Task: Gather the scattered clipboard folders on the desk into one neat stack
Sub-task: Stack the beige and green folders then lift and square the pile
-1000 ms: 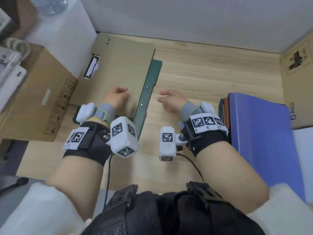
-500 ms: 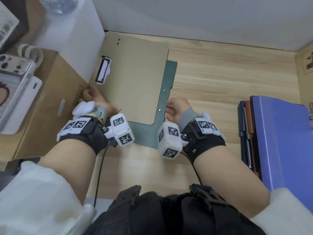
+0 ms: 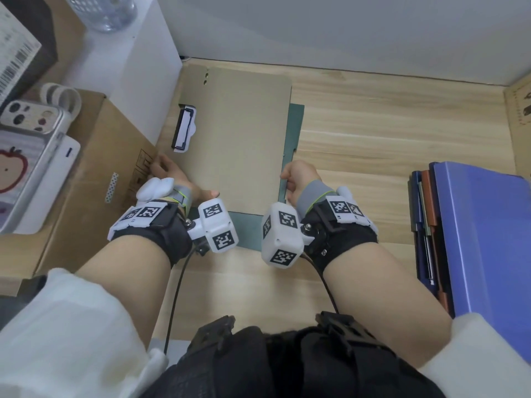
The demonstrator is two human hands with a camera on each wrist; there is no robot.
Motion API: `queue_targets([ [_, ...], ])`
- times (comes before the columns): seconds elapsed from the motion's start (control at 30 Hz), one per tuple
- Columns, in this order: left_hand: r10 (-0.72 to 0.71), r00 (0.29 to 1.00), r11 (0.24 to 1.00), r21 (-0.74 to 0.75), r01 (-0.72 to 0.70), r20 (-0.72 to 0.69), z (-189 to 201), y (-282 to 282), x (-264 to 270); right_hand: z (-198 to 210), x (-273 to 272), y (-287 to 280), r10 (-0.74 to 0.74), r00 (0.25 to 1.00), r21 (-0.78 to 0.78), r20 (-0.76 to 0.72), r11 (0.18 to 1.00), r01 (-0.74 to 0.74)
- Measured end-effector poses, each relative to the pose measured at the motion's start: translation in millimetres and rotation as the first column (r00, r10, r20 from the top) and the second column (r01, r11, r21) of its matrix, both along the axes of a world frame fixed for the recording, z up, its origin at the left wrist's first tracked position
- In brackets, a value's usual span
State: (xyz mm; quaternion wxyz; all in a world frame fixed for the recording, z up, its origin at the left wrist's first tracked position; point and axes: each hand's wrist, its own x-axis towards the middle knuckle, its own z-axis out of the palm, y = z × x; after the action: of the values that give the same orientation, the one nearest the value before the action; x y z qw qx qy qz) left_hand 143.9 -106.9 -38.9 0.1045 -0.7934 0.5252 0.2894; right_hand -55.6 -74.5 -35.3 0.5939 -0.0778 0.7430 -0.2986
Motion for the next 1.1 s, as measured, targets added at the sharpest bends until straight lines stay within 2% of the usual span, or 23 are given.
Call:
queue_targets([
  [0.17,0.002,0.999,1.000,-0.027,-0.003,-0.043,-6,3,4,12,2,-2,0.062,0.994,0.067,-0.090,0.996,-0.056],
  [0.37,-0.027,0.998,0.999,0.018,0.028,-0.054,-4,2,6,4,1,9,-0.081,0.997,-0.010,0.008,0.997,0.081],
  [0.43,-0.043,0.996,0.998,0.033,0.046,-0.079,-3,2,7,5,-1,14,-0.102,0.995,-0.056,0.013,0.993,0.102],
  [0.53,-0.007,0.980,0.999,0.040,0.015,-0.200,-7,3,6,9,-7,23,-0.134,0.990,-0.136,0.045,0.981,0.139],
  [0.7,0.079,0.932,0.994,-0.047,-0.102,-0.355,-16,9,-3,44,-32,43,-0.267,0.959,-0.297,0.093,0.912,0.283],
  [0.77,0.092,0.924,0.986,-0.093,-0.135,-0.371,-19,14,-8,60,-51,48,-0.267,0.962,-0.362,0.053,0.893,0.268],
  [0.93,0.094,0.942,0.979,-0.141,-0.146,-0.323,-24,27,-24,98,-87,60,-0.200,0.968,-0.449,-0.149,0.886,0.114],
  [1.0,0.080,0.962,0.981,-0.151,-0.122,-0.262,-23,31,-27,109,-94,63,-0.176,0.961,-0.472,-0.214,0.880,0.056],
  [1.1,0.031,0.995,0.990,-0.136,-0.043,-0.092,-17,46,-31,120,-98,63,-0.142,0.954,-0.510,-0.264,0.860,-0.013],
])
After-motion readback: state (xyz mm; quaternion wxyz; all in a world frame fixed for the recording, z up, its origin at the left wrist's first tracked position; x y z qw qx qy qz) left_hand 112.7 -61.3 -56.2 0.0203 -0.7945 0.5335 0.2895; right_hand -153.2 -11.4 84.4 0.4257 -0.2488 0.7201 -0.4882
